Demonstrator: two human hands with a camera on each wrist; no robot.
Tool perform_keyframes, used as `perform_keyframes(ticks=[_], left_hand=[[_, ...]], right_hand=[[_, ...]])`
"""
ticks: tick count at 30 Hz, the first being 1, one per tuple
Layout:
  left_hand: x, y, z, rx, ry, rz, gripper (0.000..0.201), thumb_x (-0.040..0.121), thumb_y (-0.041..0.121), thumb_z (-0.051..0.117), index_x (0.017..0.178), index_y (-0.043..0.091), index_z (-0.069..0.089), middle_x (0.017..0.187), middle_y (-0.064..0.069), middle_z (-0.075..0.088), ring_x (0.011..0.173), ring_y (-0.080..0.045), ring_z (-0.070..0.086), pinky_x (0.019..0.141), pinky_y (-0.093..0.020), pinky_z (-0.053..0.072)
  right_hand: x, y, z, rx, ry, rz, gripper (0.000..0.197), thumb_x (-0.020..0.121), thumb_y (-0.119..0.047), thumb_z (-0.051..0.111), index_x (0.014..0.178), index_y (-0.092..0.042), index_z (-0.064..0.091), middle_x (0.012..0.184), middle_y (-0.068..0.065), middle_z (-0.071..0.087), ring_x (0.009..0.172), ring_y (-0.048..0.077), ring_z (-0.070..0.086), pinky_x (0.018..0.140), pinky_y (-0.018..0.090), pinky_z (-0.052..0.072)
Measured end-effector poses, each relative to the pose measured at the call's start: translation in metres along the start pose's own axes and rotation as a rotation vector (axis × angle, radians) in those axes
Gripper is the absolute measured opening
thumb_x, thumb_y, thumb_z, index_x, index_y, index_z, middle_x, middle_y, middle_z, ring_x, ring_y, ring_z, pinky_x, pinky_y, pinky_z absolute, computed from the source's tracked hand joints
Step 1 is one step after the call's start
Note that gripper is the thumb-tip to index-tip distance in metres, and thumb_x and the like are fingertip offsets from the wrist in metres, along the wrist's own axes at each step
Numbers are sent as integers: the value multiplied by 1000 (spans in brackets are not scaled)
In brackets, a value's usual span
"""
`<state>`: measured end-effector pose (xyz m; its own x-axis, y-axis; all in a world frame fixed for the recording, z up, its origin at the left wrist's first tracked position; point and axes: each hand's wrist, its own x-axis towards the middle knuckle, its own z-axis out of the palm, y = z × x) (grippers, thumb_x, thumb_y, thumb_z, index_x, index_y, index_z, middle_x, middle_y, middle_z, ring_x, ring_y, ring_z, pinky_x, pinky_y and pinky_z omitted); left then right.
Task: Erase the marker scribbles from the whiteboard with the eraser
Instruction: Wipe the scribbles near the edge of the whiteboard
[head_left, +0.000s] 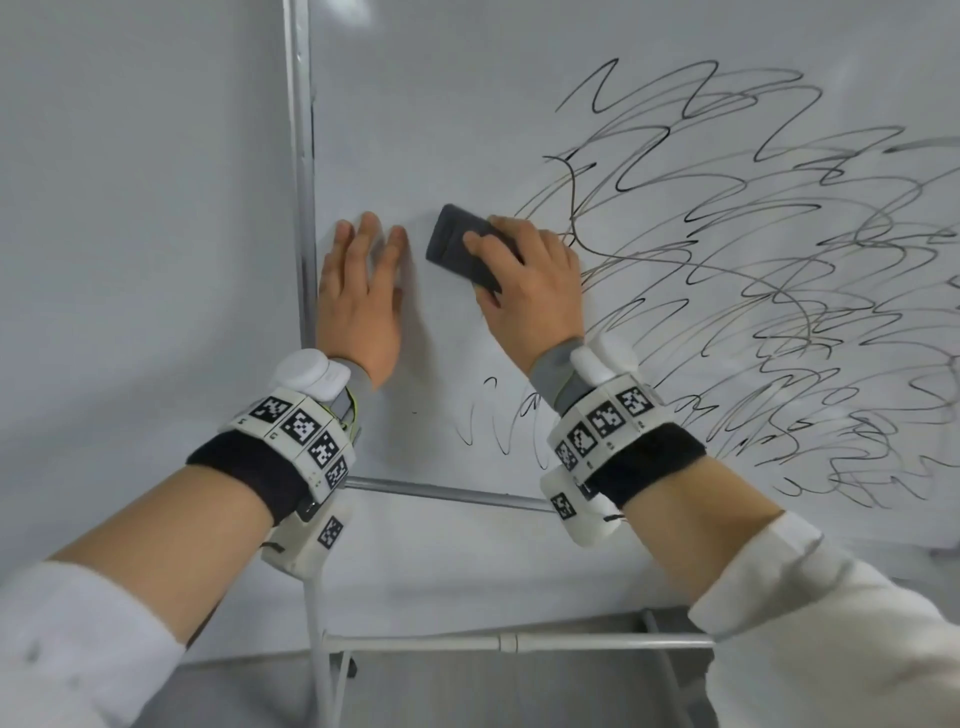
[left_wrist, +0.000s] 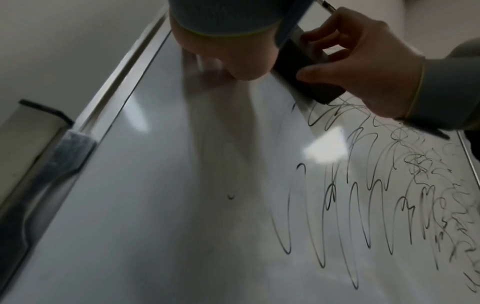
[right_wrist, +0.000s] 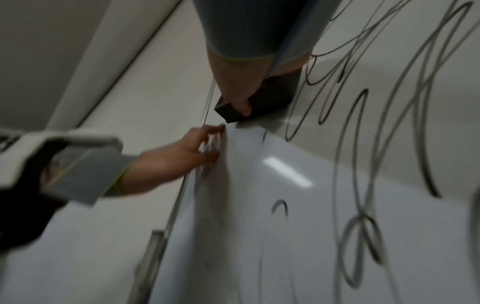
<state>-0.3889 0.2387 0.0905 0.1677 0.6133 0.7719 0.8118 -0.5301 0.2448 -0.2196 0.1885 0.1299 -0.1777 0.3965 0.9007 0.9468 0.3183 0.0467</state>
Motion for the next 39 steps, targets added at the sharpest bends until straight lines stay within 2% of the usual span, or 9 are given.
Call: perform_keyframes(ticks=[7,13,16,20,25,28,33,35,39], left_hand=[[-12,-7,6,12,-48,19,57,93,0,43,145,14,24,154,-14,14,142,-33,7,115,-37,8],[-16,-12,8,-9,-37,34,52,95,4,41,143,16,30,153,-14,20,142,-35,12,114,-37,11],[-19,-15,9,-24,-66,56,53,94,2,43,143,17,30,153,-14,19,142,-34,11,114,-36,10],[-20,-22,11,-1,-61,99,59,90,-5,47,143,17,30,152,-15,22,141,-35,14,113,-40,17],[-23,-19,5,-38,-97,73,68,85,-14,43,143,19,30,154,-11,18,142,-31,10,114,-36,13],[-25,-18,2,-57,-109,60,70,84,-16,38,143,21,30,154,-8,16,143,-27,7,114,-32,10],[-28,-21,3,-37,-123,77,76,79,-21,36,143,21,32,153,-12,19,142,-32,11,112,-40,24],[-28,-22,2,-36,-141,82,77,77,-21,36,143,20,32,153,-12,18,142,-33,11,112,-41,26],[-29,-24,4,-18,-149,90,81,74,-22,39,143,21,31,153,-12,18,141,-33,11,112,-42,25]], right_hand=[[-95,-17,29,79,-203,-96,52,58,3,70,106,-15,64,112,15,62,98,30,51,82,39,34],[-40,-7,14,125,-62,63,46,67,1,68,111,-10,65,114,16,60,101,37,56,86,47,43],[-64,-16,23,100,-101,4,47,64,3,70,108,-12,66,113,15,62,97,35,56,84,45,42],[-116,-31,35,101,-283,-83,50,60,5,75,106,-14,68,111,13,64,94,32,60,82,40,40],[-82,-32,34,129,-216,-62,49,60,5,74,105,-14,68,109,11,65,91,33,59,79,41,42],[-88,-35,41,113,-235,-91,48,61,4,73,104,-15,69,109,10,65,92,32,58,79,40,38],[-136,-42,50,98,-403,-212,51,58,5,76,102,-19,69,108,7,65,91,29,58,81,36,40],[-127,-41,48,107,-382,-204,50,58,4,77,101,-20,70,106,7,66,89,29,60,80,35,42],[-105,-39,47,113,-268,-115,49,58,7,74,100,-18,70,105,6,66,87,30,57,80,35,33]])
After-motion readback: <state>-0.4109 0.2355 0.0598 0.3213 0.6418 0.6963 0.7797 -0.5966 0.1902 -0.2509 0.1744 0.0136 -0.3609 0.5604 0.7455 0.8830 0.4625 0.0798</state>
